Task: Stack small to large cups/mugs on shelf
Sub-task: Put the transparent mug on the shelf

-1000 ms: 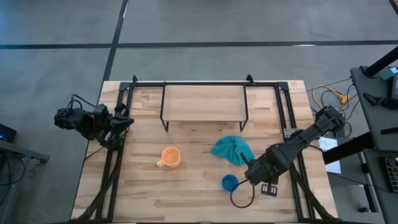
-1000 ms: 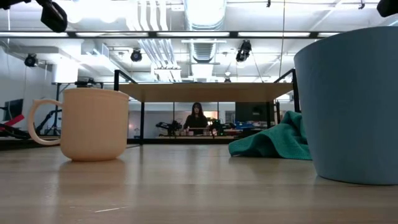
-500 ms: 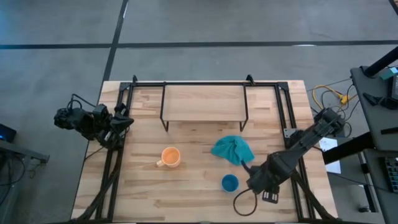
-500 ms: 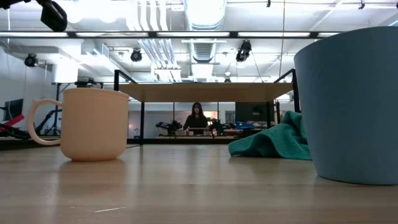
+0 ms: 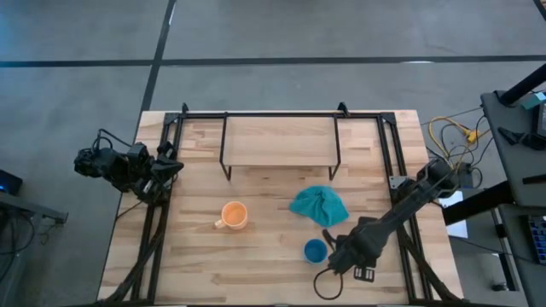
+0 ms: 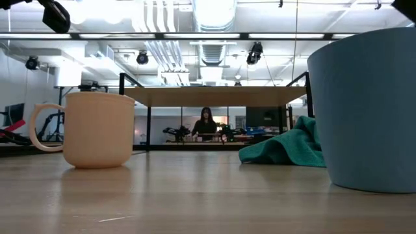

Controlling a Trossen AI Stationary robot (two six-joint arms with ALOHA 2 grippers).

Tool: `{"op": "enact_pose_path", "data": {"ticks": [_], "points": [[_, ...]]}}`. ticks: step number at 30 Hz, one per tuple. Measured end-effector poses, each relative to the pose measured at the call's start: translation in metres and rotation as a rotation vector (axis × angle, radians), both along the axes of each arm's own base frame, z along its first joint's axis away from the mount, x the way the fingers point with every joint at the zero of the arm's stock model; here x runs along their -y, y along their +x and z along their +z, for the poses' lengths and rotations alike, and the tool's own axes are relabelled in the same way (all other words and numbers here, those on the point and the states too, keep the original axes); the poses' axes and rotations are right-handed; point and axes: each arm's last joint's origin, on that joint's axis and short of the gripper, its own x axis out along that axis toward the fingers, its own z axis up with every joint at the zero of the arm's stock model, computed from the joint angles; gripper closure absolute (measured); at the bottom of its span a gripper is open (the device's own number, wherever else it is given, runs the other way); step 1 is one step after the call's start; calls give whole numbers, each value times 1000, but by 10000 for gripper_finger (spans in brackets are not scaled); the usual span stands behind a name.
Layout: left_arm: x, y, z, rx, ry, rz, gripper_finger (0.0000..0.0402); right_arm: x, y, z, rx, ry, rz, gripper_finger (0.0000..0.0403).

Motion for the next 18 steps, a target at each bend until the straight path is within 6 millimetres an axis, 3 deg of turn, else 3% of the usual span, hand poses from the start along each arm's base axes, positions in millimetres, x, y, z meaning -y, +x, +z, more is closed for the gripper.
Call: {"op": "enact_pose_path", "data": {"ticks": [6,18], "points": [[0,0,1,9,-4,0,402,1,3,-5,51,-83,30,266],[-1,-3,7,68,-28,-2,402,3,2,-14,54,-81,26,266]]}}
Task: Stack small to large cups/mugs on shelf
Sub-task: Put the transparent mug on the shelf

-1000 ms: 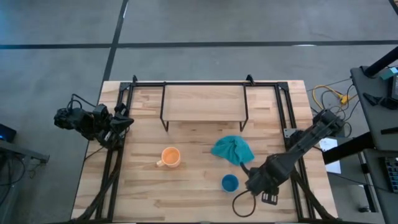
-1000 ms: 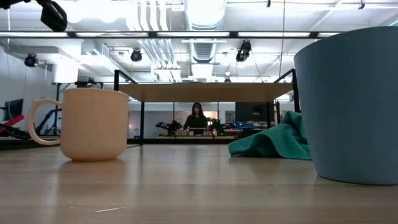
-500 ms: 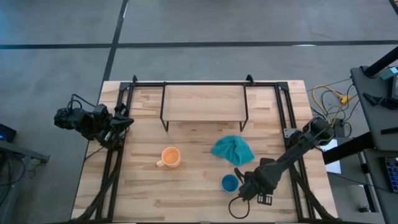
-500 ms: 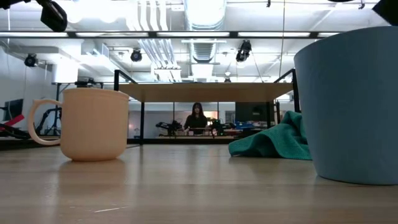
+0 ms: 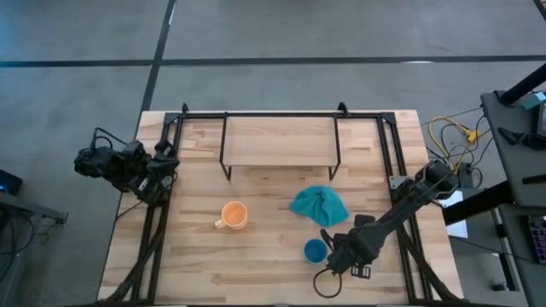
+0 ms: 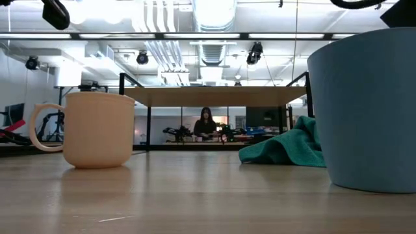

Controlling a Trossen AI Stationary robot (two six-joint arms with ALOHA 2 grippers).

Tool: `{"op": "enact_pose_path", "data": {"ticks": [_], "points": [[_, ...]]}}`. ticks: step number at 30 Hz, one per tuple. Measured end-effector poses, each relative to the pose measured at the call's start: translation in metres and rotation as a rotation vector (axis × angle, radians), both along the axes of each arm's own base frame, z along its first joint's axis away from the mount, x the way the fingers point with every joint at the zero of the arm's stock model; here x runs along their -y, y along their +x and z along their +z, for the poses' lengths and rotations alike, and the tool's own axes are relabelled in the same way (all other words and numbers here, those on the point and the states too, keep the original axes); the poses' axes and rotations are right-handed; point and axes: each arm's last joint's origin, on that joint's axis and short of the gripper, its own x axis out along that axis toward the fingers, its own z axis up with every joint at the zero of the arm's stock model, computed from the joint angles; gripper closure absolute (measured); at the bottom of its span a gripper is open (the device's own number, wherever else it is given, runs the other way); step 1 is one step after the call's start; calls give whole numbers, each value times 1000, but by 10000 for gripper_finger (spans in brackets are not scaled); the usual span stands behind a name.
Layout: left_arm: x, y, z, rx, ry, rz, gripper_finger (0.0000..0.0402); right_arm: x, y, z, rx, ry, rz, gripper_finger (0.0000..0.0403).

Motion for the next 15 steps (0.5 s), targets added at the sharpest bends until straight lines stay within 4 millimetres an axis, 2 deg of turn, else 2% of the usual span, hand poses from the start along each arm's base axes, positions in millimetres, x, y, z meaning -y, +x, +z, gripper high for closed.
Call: {"op": "enact_pose_path", "data": {"ticks": [9,15], "points": [[0,0,8,76,-33,0,402,3,-3,-10,-13,3,44,272],[2,4,12,104,-42,0,402,6,-7,-17,-36,-7,67,311]]}}
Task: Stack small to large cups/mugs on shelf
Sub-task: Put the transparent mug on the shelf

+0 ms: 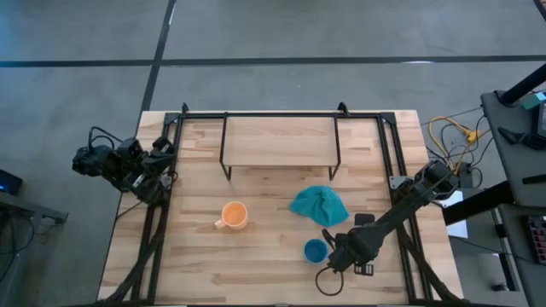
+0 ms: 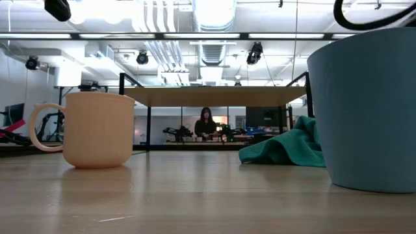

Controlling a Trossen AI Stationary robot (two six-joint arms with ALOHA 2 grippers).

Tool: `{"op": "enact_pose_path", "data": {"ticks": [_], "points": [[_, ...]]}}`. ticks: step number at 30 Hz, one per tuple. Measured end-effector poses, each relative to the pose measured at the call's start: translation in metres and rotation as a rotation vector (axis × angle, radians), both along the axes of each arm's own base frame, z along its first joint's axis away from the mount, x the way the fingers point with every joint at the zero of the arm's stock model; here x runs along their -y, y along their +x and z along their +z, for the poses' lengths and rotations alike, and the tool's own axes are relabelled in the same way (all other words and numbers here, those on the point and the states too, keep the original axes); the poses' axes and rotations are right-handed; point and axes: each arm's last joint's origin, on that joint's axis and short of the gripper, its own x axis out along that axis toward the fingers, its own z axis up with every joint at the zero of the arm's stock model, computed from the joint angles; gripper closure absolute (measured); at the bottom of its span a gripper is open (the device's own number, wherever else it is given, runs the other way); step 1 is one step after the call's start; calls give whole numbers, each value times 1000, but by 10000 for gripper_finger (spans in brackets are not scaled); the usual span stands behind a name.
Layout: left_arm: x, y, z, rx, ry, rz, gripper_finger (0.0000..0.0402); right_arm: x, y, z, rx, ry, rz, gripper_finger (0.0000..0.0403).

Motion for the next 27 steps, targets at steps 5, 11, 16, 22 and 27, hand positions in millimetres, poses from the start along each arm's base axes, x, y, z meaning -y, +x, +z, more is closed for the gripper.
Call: {"op": "enact_pose_path", "data": {"ticks": [5,11,16,22,27], "points": [[2,5,2,-1,0,0,402,1,-1,-2,-1,2,7,372],[4,10,4,16,-7,0,402,-3,13,17,57,49,-9,393],[4,10,5,26,-10,0,402,3,33,62,126,48,-52,394],[3,9,5,29,-12,8,402,36,60,128,305,3,-123,394],[3,9,5,23,-20,31,402,82,91,172,526,1,-240,394]]}}
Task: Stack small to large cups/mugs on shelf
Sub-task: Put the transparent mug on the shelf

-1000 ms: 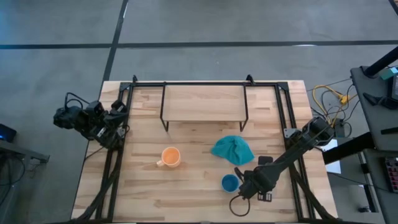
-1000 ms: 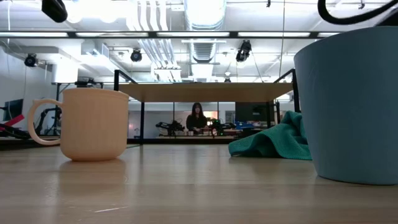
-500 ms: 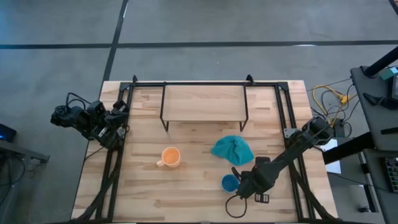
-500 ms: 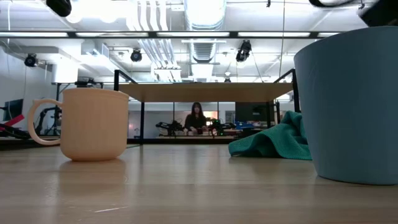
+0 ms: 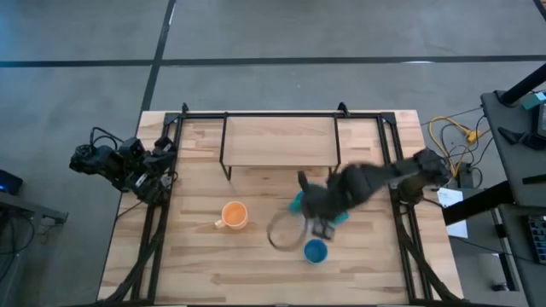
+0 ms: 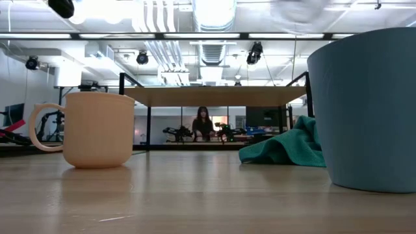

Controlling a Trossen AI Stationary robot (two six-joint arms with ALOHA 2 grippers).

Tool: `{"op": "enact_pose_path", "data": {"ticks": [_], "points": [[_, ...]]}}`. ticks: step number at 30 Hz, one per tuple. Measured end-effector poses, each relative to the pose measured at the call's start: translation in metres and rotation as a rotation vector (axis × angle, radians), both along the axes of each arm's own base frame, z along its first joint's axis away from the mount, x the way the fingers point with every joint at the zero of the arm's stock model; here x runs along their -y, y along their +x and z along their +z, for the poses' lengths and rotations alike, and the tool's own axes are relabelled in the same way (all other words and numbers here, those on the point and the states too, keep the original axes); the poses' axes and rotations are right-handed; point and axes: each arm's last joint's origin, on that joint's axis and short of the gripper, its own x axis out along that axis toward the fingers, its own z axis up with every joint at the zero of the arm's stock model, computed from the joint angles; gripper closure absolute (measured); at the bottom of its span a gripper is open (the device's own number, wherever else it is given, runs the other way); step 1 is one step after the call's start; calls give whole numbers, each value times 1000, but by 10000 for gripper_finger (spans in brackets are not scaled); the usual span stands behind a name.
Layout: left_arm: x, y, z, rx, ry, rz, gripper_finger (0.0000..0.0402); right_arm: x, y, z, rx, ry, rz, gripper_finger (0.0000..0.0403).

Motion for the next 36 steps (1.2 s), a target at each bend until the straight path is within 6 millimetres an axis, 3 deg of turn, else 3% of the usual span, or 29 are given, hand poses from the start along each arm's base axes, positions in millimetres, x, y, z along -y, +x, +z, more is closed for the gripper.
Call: {"op": "enact_pose_path", "data": {"ticks": [4,8,15,19,23,29,36], "points": [[0,1,-1,-15,-8,17,402,39,21,19,97,-51,-38,394],[-1,5,-9,-138,-1,82,402,77,37,31,164,-99,-74,394],[-5,8,-19,-271,-43,276,402,126,77,18,213,-139,-84,394],[-7,7,-17,-295,-52,319,402,146,94,5,230,-142,-60,394],[-7,8,-14,-317,-63,368,402,164,101,8,323,-170,-61,394],[-3,19,-4,-396,-22,397,402,182,104,24,477,-190,-15,394],[5,40,13,-539,61,455,402,194,100,24,462,-202,28,394]]}}
